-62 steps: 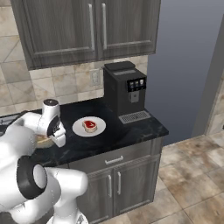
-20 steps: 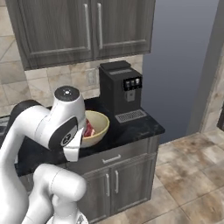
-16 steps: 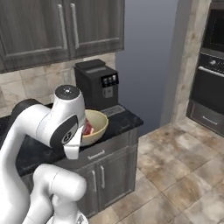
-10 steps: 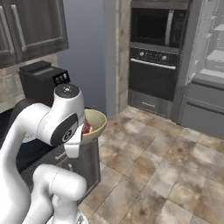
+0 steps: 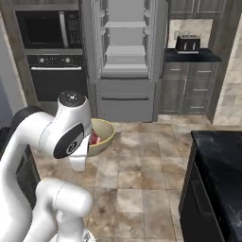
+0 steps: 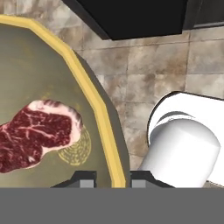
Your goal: Place one of the steaks on the plate and the other in the bowl. Then place the bowl in the fridge.
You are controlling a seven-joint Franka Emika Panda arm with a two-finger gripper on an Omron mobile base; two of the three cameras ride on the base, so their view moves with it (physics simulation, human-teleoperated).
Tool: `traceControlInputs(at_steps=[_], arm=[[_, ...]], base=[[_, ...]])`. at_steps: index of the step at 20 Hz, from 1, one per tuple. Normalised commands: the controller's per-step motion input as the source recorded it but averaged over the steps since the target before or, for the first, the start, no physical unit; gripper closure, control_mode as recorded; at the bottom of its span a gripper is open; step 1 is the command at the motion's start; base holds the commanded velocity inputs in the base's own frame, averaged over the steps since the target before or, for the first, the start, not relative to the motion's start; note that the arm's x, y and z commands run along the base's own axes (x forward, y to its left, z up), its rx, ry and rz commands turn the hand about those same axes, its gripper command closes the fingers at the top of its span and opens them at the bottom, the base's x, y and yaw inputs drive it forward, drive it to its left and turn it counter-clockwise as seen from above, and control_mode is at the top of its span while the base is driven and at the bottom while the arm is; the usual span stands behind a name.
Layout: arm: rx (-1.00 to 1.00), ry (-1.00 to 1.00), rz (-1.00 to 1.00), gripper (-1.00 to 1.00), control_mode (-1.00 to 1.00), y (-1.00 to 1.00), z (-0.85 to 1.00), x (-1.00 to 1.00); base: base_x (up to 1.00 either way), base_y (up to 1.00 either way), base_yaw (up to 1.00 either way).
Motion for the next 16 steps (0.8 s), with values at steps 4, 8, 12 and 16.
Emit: traceControlInputs(at_steps=[4, 8, 12, 16], arm=[[0.00, 0.00, 0.00, 1.00, 1.00, 0.00, 0.00, 0.00], [0.00, 0.00, 0.00, 1.00, 1.00, 0.00, 0.00, 0.00], [0.00, 0.00, 0.00, 1.00, 1.00, 0.00, 0.00, 0.00], [0.00, 0.00, 0.00, 1.00, 1.00, 0.00, 0.00, 0.00]], base=[[0.66, -0.01, -0.37], [0.97, -0.01, 0.04], [1.00, 0.00, 0.12], [1.00, 0.00, 0.13]])
